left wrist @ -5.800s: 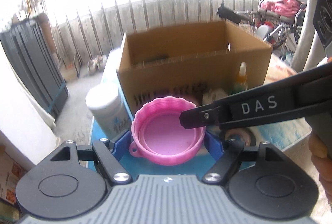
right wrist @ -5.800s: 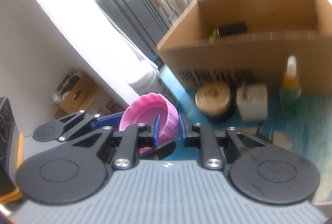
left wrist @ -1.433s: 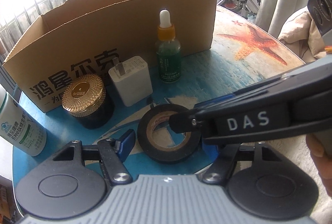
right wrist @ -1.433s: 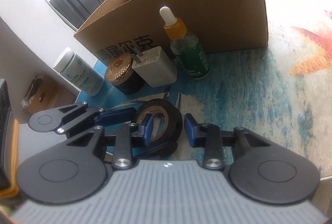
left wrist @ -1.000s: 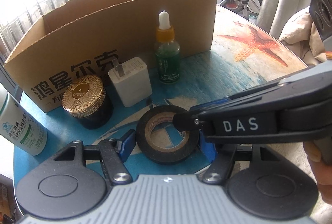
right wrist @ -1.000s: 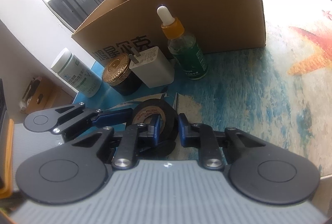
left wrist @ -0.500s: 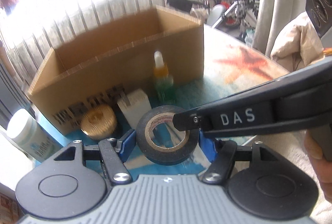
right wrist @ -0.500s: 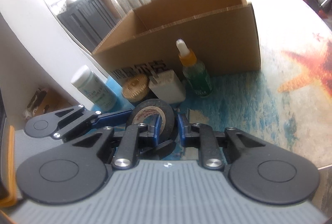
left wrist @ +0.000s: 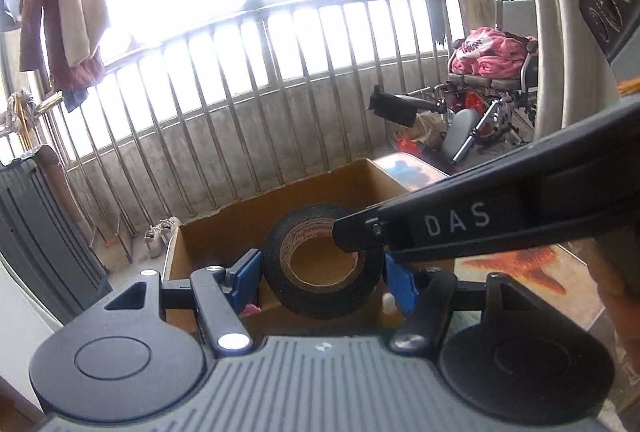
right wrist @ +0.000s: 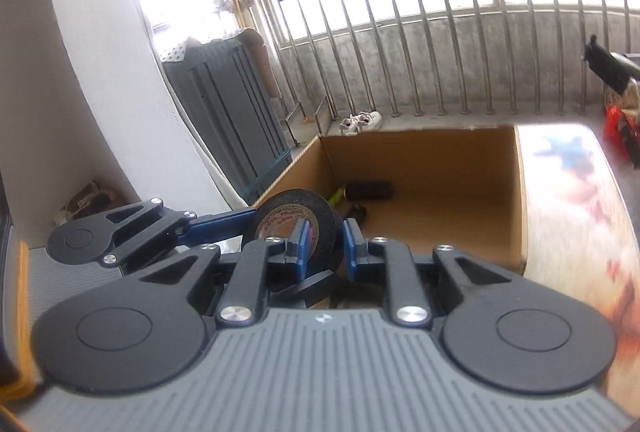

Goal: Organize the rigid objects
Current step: 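Carry the tape roll into the box and open the right tool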

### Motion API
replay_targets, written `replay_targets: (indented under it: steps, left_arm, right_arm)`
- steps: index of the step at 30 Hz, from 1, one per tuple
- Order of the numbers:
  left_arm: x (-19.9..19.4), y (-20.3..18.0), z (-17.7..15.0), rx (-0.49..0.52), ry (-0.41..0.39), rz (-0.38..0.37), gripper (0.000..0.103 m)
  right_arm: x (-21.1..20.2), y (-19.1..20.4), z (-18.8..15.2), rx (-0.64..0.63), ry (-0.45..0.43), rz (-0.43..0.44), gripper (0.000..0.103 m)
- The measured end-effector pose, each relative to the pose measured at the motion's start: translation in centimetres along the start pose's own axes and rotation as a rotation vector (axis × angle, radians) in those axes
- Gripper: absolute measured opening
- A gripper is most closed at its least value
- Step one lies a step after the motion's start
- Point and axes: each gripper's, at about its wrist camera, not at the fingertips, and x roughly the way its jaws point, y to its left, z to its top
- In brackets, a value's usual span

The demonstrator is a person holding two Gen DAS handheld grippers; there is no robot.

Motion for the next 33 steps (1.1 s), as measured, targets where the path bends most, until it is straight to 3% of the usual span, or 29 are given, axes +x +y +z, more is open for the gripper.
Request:
replay_targets:
  steps: [3,8,11,18,27,30,33]
  left_arm:
    - [3.0,1.6,2.1,-0.047,0.044,-0.007,0.067]
    - [10.6,5.3,3.4,-0.195,0.233,-0.076,0.067]
    - [14.6,7.2,2.7,-0.278,0.329,-0.092,0.067]
    - [21.3,9.2,0.2,-0.362,0.511,-0.092,0.067]
    - [24.2,9.6,-1.0,-0.388,0.596,-0.022,0.067]
    - [24.1,10.0,-1.1,-0.424,0.599,-0.022,0.067]
    - [23.9,9.9,-0.9,-0.398,0.583,-0.012,0.069]
  right_arm:
    - [3.0,-1.4,2.9,-0.012,0.065,0.006,0.017]
    - [10.5,-5.4,6.2,0.08,0.253,0.042,0.017]
    - [15.3,-7.9,6.6,0.165,0.378,0.071,0.017]
    - [23.1,-10.9,6.2,0.239,0.546,0.088,0.017]
    - [27.7,-11.4,4.7,0.222,0.624,0.098,0.016]
    - [28.3,-11.8,4.3,0.211,0.638,0.085,0.016]
    - [28.8,-11.9,4.1,0.216,0.634,0.078,0.014]
